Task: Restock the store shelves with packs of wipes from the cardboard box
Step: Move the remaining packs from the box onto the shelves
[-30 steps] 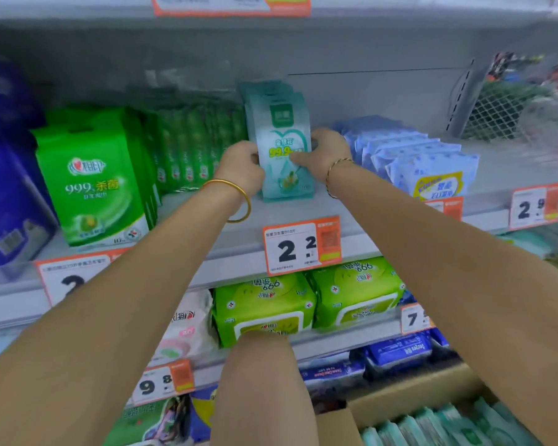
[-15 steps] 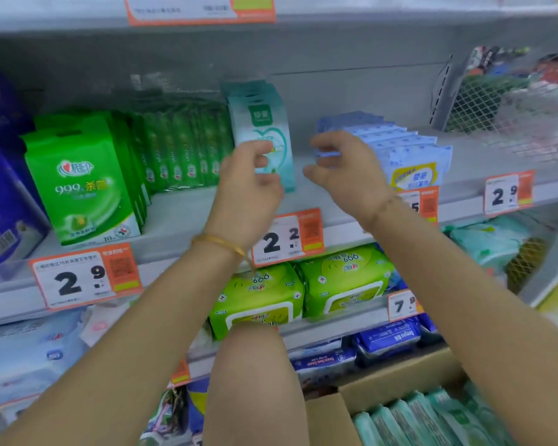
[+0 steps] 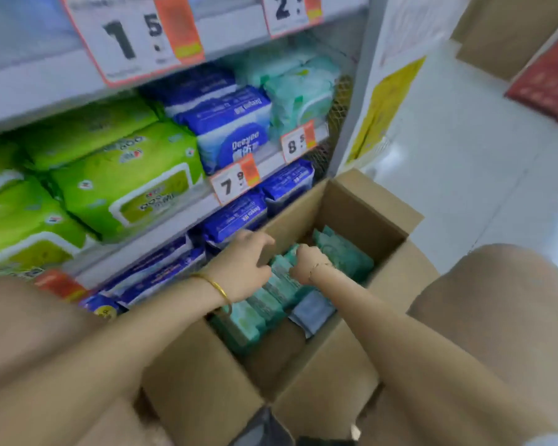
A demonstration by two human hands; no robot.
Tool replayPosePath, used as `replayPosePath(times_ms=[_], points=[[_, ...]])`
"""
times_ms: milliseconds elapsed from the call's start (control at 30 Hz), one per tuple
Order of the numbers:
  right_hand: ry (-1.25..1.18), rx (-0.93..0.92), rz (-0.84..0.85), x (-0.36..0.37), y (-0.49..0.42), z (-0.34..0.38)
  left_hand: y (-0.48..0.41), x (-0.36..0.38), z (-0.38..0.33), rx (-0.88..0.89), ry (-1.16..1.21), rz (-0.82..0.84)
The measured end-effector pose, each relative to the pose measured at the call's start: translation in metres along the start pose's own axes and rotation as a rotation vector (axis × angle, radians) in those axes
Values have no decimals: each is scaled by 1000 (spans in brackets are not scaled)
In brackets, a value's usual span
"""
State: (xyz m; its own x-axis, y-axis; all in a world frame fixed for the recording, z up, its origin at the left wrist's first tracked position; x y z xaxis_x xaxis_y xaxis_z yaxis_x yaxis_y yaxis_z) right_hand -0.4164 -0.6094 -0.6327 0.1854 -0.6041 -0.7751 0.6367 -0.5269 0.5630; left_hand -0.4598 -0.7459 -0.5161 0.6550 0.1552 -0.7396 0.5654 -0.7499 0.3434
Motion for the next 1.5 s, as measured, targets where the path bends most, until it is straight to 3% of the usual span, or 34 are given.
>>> replayPosePath(times_ms=[200, 500, 867, 1133, 1233, 1367, 1500], points=[[128, 171, -96, 15, -60, -54, -36, 22, 18, 4, -159, 124], [169, 366, 166, 70, -90, -103, -51, 46, 38, -34, -84, 174], [61, 439, 129, 77, -95, -106, -44, 47, 45, -77, -21, 179], [170, 368, 21, 63, -75, -91, -48, 49, 53, -147, -25, 199], [-17, 375, 64, 54, -55, -68, -45, 56, 56, -293, 163, 253], [-233, 164, 165, 23, -25, -16, -34, 51, 52, -529, 596, 206], [-149, -35, 207, -10, 25, 21, -15, 37, 47, -638, 952, 131]])
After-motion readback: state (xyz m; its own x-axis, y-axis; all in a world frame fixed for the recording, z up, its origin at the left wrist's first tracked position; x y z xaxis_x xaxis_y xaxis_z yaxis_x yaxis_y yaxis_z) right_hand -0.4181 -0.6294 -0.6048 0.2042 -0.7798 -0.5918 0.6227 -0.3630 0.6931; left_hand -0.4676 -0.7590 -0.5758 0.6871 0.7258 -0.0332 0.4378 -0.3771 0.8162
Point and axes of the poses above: each hand's wrist, its own y-axis away from the middle knuckle, its own x-axis out of the palm, z = x × y, the point moved 5 cm from there along -y, towards the middle knuckle, and after that the axes turned 2 degrees about -z, right-handed, at the moved point
